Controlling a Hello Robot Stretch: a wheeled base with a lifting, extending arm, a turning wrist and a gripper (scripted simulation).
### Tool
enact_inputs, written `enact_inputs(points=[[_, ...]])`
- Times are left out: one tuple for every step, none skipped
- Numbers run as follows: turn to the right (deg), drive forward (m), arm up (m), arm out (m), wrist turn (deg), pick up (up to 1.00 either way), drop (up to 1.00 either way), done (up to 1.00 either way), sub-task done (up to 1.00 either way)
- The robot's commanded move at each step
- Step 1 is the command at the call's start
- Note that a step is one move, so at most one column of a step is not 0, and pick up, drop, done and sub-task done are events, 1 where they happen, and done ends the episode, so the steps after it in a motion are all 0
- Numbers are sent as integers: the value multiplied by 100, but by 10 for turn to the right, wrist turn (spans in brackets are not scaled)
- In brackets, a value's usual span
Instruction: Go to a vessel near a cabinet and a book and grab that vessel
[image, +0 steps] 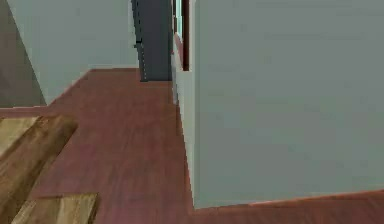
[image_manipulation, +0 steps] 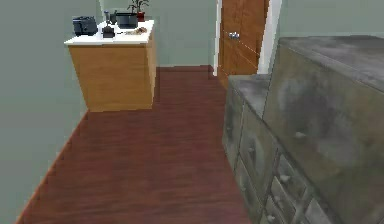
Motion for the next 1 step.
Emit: enact_inputs(points=[[-150,0,0,0,0,0,0,0,0]])
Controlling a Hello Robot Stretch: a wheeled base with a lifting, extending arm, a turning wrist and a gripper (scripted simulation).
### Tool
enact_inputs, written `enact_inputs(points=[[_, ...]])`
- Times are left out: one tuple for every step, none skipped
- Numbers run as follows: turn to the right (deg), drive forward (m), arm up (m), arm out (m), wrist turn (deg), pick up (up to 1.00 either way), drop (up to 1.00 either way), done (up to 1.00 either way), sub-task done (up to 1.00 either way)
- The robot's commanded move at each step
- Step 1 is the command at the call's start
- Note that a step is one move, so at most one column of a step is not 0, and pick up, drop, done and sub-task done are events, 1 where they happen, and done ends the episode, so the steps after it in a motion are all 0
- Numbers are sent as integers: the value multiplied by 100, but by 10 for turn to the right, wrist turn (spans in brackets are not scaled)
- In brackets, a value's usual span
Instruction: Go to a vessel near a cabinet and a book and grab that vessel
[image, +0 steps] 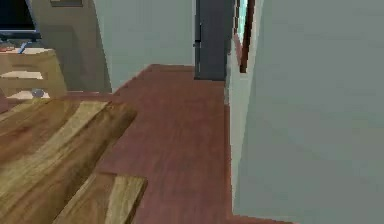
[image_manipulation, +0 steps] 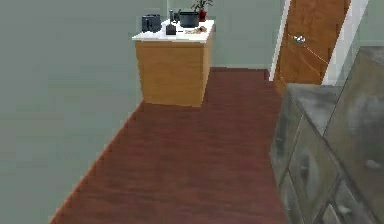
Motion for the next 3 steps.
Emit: enact_inputs(points=[[0,95,0,0,0,0,0,0,0],[-330,0,0,0,0,0,0,0,0],[0,20,0,0,0,0,0,0,0]])
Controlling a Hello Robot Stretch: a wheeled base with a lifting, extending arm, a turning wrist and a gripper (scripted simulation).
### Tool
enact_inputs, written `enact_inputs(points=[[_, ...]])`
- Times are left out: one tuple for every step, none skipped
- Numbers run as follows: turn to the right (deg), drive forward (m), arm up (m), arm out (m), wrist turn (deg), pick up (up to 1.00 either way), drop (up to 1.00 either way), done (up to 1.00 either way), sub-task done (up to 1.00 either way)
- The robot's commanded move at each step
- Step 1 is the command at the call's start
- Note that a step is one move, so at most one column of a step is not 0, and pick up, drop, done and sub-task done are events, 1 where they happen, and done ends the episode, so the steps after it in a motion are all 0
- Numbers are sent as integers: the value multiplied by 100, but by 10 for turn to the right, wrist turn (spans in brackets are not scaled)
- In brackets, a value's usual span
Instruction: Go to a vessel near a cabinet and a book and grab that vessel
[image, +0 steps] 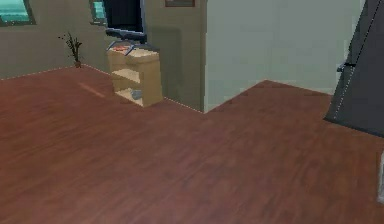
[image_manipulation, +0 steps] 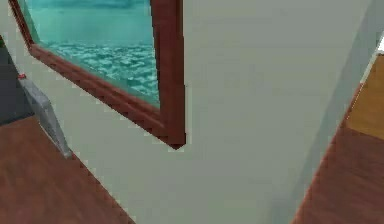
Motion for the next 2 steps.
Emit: enact_inputs(points=[[-450,0,0,0,0,0,0,0,0],[0,70,0,0,0,0,0,0,0]])
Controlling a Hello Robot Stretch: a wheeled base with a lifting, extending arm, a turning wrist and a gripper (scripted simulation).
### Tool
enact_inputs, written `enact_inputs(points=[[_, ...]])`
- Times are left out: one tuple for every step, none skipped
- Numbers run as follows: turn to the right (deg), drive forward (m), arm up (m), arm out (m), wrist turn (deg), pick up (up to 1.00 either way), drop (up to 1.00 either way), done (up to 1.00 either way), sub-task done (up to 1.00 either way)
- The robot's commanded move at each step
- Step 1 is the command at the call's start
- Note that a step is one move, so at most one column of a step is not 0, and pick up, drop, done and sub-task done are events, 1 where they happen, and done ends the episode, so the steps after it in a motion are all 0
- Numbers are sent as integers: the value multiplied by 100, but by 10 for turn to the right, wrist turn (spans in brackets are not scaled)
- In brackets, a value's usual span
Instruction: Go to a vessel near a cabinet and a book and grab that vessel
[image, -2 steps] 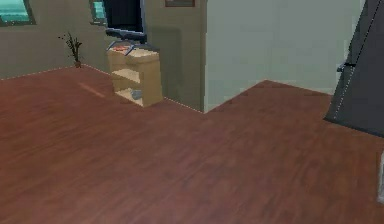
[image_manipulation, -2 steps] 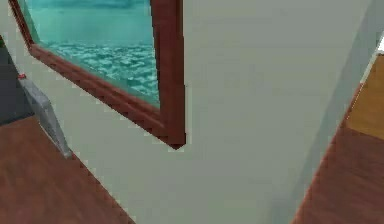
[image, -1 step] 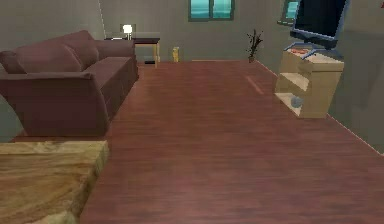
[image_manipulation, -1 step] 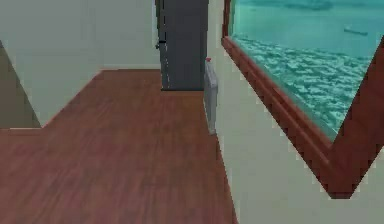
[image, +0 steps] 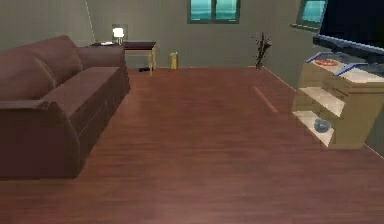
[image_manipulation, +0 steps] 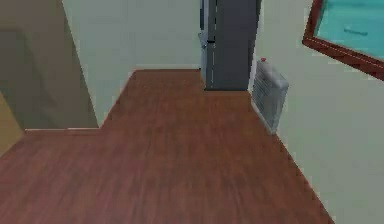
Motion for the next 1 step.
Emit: enact_inputs(points=[[-450,0,0,0,0,0,0,0,0]])
